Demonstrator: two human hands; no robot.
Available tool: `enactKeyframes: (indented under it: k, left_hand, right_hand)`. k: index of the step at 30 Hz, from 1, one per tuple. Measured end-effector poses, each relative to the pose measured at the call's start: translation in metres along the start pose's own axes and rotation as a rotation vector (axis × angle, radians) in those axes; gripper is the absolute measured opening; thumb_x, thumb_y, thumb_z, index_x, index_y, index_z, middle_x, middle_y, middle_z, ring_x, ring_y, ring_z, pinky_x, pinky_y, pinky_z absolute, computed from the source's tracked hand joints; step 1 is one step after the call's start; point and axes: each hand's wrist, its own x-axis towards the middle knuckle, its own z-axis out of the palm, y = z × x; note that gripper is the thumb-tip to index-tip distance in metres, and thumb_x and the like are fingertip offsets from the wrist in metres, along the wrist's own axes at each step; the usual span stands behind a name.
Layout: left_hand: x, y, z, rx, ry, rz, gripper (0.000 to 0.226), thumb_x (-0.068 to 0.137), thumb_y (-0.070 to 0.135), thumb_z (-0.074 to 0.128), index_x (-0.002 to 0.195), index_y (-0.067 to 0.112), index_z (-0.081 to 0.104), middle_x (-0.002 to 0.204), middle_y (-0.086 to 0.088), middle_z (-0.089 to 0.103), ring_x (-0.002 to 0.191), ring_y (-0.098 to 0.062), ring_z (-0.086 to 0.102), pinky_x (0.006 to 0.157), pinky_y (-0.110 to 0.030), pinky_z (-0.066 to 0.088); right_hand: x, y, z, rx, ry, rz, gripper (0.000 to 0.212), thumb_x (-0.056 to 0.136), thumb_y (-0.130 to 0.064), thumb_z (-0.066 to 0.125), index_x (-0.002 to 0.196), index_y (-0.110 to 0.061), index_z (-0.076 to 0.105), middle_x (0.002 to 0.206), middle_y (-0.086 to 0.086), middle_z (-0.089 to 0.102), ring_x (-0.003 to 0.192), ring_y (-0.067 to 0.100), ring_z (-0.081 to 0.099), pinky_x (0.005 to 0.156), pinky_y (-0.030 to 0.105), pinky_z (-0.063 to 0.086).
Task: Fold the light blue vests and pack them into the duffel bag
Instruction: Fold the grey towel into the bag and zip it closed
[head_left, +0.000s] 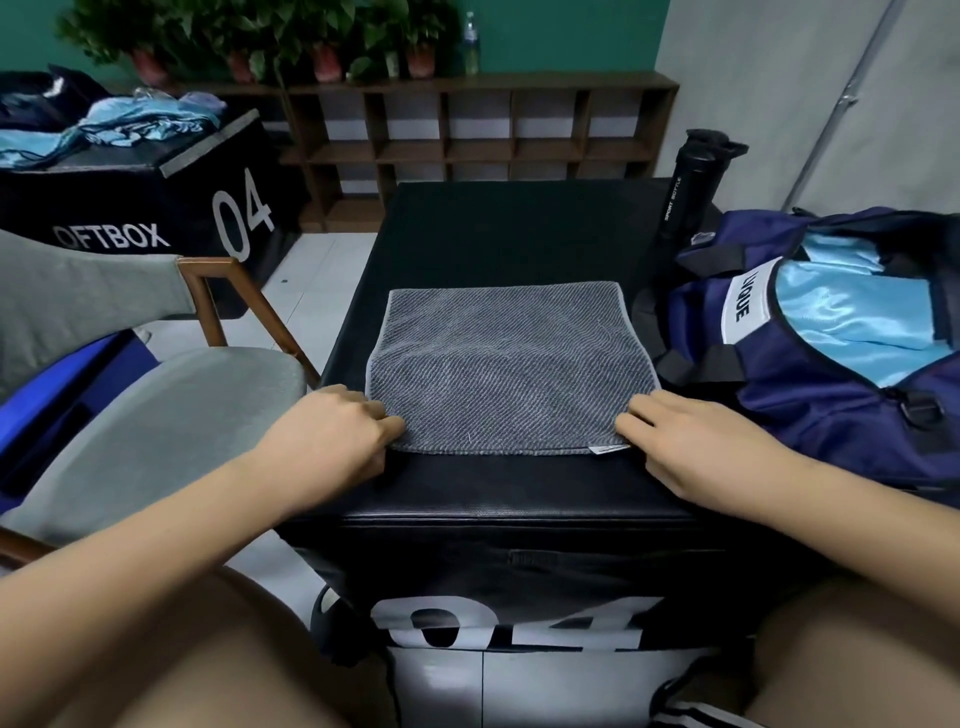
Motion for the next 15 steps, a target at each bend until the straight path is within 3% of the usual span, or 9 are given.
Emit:
enactKeyframes:
  k: [4,6,9,15]
  left_hand:
    - [0.006,-0.005,-0.012,-0.05,0.002,-0.058,0.007,0.075,0.029,0.055,0.075,0.022,0.056,0.07,0.004,0.056,0.068,-0.025,0.058,0.059,-0.034,0.047]
    - [0.007,-0.013,-0.023,-0.071,0.037,-0.101,0.009,0.075,0.03,0.061,0.08,0.022,0.059,0.074,0.006,0.056,0.072,-0.023,0.058,0.058,-0.032,0.044]
    - [0.013,-0.026,-0.045,-0.089,0.078,-0.196,0.017,0.08,0.038,0.052,0.085,0.023,0.059,0.08,0.007,0.056,0.08,-0.022,0.058,0.057,-0.034,0.048]
    - [0.037,-0.056,-0.103,-0.181,0.144,-0.307,0.014,0.082,0.041,0.055,0.089,0.029,0.057,0.083,0.011,0.054,0.088,-0.021,0.056,0.067,-0.039,0.053]
  right_hand:
    - [0.01,-0.002,-0.01,-0.021,0.026,0.033,0.035,0.067,-0.012,0.079,0.094,-0.017,0.058,0.085,0.004,0.057,0.076,0.031,0.062,0.064,0.042,0.055]
    - [0.015,0.003,-0.017,0.007,0.066,0.057,0.032,0.074,-0.014,0.078,0.094,-0.019,0.054,0.084,0.002,0.057,0.077,0.03,0.063,0.066,0.042,0.054]
    - [0.022,0.014,-0.041,0.085,0.122,0.134,0.021,0.088,-0.02,0.065,0.098,-0.025,0.047,0.089,-0.003,0.057,0.085,0.027,0.062,0.066,0.044,0.052]
    - [0.043,0.043,-0.112,0.183,0.209,0.231,0.017,0.091,-0.024,0.064,0.098,-0.03,0.049,0.088,-0.011,0.057,0.089,0.023,0.062,0.07,0.043,0.05]
